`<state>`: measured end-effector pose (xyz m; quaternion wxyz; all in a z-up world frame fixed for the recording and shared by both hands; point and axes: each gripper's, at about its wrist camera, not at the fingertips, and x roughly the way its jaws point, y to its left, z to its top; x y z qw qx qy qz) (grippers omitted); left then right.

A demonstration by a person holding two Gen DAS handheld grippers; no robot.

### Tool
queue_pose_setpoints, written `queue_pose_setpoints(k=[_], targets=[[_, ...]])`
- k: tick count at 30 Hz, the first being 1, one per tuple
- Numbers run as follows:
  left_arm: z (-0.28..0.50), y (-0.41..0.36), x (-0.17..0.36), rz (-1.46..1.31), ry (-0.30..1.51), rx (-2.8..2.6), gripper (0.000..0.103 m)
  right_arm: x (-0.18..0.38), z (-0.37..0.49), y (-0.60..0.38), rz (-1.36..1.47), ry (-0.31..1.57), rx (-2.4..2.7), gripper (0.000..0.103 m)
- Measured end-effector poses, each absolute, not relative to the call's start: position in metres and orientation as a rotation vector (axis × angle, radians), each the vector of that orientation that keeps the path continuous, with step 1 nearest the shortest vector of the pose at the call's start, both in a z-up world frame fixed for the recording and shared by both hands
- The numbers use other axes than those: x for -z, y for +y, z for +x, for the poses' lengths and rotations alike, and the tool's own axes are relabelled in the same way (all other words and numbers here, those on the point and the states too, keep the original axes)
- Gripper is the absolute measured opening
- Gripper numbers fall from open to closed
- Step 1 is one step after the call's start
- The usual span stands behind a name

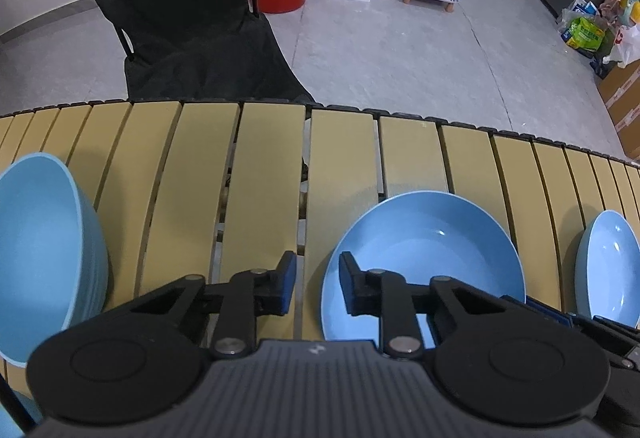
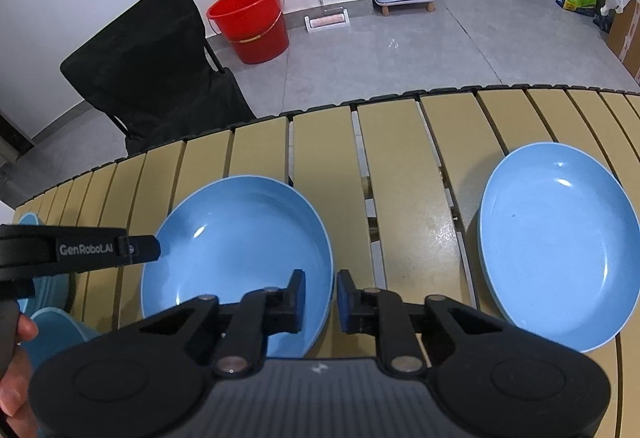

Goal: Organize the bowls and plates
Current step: 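Close the left gripper on the blue plate rim while the right gripper also closes on it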

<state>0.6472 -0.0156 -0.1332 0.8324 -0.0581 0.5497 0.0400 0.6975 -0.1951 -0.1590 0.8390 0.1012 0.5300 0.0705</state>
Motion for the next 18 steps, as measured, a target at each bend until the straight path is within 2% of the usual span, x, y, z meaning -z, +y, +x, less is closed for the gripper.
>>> queue_pose_setpoints(k=[9,18], targets=[[0.6482,-0.0202,0.1368,-0.121,1.157,-0.065,0.006,0.1641,0.6973,-0.1973,0.231,1.118,-0.143,0.005],[0.644,-0.0218,0.1373,-0.13,1.142,-0.056,0.006,0.1661,0.694,-0.2013,0.249,1.1,-0.136,0.005]])
